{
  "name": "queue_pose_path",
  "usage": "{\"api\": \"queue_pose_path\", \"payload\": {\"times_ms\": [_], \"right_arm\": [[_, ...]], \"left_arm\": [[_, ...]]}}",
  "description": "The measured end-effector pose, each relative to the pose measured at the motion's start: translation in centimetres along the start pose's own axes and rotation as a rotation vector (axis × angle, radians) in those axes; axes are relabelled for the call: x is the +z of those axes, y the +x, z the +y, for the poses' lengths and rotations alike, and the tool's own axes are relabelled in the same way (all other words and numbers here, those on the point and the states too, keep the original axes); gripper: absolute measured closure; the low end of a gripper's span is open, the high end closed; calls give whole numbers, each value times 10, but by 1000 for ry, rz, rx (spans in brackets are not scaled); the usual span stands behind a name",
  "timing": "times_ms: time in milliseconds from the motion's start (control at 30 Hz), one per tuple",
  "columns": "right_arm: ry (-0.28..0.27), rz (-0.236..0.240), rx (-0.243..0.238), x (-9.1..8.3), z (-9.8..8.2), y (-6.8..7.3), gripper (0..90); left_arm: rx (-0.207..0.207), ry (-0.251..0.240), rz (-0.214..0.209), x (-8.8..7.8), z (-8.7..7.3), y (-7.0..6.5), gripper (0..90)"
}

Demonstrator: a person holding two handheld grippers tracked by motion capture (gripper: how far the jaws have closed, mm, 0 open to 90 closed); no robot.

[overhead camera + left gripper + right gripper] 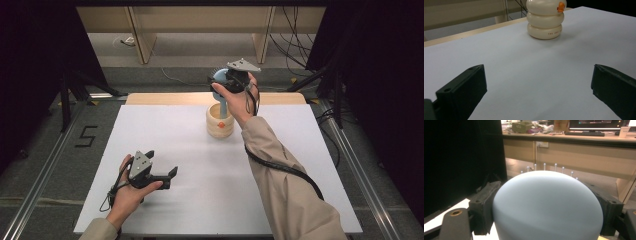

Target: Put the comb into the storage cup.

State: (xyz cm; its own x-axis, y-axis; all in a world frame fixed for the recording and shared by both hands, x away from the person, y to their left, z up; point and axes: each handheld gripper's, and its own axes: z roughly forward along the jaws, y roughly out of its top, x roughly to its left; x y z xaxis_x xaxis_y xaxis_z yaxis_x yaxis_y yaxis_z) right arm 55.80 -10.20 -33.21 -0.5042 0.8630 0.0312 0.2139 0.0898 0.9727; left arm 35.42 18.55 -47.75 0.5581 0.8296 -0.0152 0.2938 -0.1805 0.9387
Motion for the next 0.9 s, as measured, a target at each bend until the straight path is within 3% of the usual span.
{"api": "queue_pose_path", "payload": {"times_ms": [900], "right_arm": [[26,-8,-6,4,-12,-3,213]], "left_arm": [[1,0,0,0,0,0,0]]}}
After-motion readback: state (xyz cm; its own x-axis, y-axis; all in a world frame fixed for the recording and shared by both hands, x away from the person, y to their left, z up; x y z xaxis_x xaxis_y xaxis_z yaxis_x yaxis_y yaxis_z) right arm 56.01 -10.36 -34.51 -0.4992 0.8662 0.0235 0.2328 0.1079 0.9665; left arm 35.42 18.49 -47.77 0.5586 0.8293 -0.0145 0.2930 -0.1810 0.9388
